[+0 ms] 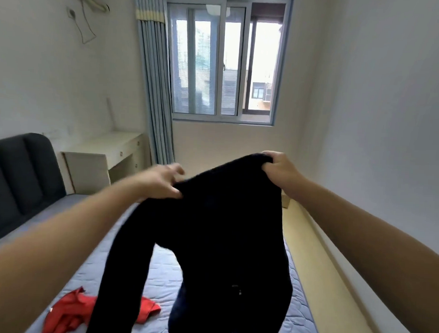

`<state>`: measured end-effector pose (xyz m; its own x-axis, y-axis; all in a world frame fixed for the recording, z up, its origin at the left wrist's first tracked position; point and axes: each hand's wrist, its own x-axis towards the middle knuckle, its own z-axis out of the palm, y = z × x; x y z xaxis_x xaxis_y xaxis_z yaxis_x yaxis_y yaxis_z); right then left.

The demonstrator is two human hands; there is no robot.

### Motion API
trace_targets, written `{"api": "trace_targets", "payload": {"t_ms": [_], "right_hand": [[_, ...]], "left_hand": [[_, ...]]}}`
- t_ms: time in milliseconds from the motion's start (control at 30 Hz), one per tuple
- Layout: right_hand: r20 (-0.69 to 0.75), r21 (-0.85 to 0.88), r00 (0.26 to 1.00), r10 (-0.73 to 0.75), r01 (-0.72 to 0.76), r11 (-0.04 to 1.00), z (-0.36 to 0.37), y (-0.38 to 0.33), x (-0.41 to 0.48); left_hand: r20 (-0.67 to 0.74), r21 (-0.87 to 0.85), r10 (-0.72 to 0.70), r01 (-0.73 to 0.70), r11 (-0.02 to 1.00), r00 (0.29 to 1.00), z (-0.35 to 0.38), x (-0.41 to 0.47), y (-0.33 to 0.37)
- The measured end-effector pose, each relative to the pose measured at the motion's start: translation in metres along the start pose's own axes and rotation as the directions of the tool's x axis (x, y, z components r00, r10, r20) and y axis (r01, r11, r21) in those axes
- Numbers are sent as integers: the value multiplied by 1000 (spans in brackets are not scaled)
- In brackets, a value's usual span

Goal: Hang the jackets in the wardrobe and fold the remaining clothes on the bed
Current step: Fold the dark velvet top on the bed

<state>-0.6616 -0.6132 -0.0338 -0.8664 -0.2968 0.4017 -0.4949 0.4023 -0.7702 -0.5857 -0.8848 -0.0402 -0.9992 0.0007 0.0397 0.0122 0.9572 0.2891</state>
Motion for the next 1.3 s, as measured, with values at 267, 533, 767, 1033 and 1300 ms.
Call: {"api": "trace_targets", "payload": {"t_ms": [267, 533, 767, 1033, 1300], "right_hand": [[139, -216, 989, -59, 88, 972, 23, -14, 3], [58, -547, 998, 13, 21, 837, -19, 46, -32], [115, -546, 940, 322, -212, 811, -71, 69, -60], [469, -218, 842, 265, -181, 959, -96, 31, -50], [423, -78, 894, 146, -125, 989, -113, 3, -44]], "left_hand": [[-213, -673, 58, -190, 715, 975, 73, 9, 86], [-600, -385, 30, -320, 866, 800, 38, 30, 95], [-593, -357, -59, -197, 913, 803, -4, 45, 43], [-404, -45, 335, -385, 922, 851, -10, 24, 3], [-353, 96, 393, -385, 918, 849, -46, -13, -7]]}}
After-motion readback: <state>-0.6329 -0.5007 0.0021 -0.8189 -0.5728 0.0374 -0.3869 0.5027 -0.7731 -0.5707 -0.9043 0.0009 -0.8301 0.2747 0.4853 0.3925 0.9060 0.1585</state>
